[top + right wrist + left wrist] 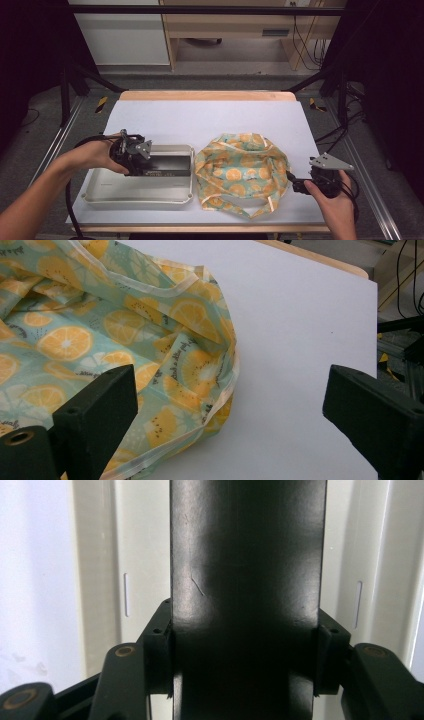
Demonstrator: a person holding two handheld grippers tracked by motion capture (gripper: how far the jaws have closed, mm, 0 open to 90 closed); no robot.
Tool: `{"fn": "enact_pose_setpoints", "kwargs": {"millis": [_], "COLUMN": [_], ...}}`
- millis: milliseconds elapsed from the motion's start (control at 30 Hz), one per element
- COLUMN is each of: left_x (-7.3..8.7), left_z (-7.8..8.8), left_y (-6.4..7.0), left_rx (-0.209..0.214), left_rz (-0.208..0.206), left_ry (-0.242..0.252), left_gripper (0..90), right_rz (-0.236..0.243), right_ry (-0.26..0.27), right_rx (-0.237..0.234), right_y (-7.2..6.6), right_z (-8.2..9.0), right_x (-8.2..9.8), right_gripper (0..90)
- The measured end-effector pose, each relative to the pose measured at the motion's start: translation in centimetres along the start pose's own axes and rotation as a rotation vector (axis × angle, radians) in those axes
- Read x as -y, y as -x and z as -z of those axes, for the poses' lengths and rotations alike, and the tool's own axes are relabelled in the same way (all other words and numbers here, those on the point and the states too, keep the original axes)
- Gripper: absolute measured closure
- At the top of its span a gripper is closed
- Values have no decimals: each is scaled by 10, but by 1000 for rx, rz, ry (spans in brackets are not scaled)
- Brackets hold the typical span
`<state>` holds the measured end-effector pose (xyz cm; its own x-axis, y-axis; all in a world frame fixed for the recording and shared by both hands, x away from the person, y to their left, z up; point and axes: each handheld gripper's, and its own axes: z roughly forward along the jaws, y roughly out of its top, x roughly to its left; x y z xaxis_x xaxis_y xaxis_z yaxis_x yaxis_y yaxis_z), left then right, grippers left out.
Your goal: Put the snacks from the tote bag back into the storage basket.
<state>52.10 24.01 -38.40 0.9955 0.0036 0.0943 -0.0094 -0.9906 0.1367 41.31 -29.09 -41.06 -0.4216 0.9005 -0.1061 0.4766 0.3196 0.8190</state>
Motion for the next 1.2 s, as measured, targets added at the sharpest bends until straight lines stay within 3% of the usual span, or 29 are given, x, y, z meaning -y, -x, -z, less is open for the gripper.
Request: {"fn": "enact_pose_setpoints", "kwargs": {"millis": [567, 1200], "left_x": [3, 9], "left_z": [-10, -28], "left_y": [-1, -2], "left_rx": [1, 23], "left_rz": [-13, 3], "left_ry": [22, 39], "left_gripper": [431, 430], "right_rz": [11, 10], "right_ry": [-12, -24], "right_rx": [-5, -9], "right_y": [0, -1], "right_z": [0, -1], "right_x": [1, 2], "right_gripper": [79, 80]}}
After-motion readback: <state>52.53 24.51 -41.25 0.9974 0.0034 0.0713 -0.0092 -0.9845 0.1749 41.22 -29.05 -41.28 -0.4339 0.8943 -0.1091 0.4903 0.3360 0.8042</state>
